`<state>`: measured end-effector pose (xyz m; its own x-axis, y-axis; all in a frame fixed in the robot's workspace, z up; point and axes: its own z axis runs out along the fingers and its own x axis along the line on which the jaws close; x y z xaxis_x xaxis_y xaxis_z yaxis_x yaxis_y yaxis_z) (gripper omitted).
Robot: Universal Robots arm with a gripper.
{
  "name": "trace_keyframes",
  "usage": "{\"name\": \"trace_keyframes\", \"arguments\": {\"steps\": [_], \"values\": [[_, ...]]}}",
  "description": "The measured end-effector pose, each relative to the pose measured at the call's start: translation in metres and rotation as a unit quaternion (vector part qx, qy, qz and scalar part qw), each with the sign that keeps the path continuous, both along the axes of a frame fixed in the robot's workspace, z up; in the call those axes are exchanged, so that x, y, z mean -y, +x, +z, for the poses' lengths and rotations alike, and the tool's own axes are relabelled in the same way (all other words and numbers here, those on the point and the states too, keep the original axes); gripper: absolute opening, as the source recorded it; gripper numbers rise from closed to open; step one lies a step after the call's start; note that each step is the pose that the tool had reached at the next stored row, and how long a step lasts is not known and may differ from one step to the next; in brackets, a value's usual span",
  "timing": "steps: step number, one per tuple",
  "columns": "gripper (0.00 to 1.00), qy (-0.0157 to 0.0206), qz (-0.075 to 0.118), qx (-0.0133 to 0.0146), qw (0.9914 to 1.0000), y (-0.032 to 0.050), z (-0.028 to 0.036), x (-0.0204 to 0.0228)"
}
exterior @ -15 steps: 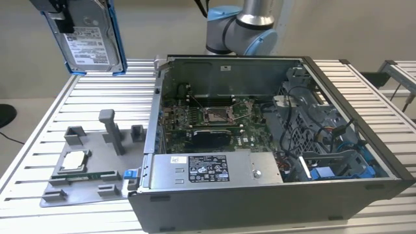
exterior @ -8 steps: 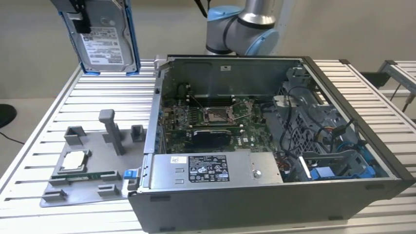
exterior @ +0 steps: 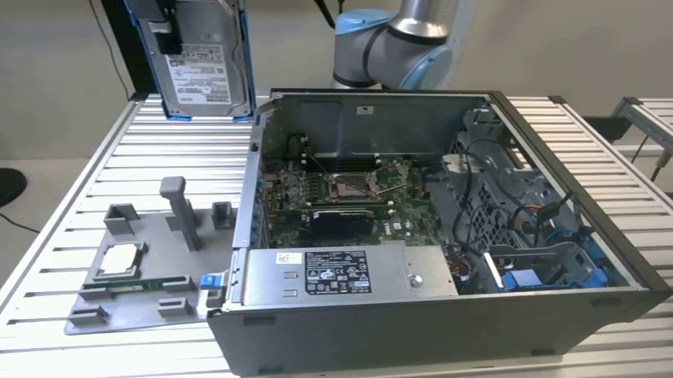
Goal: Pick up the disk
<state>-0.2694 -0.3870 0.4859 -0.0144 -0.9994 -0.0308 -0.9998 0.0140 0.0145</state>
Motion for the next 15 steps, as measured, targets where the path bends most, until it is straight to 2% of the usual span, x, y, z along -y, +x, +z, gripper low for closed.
{"name": "trace_keyframes", "arguments": {"steps": [15], "values": [[0.0, 0.0, 0.0, 0.0, 1.0, 0.0683, -0.0001, 0.0]]}}
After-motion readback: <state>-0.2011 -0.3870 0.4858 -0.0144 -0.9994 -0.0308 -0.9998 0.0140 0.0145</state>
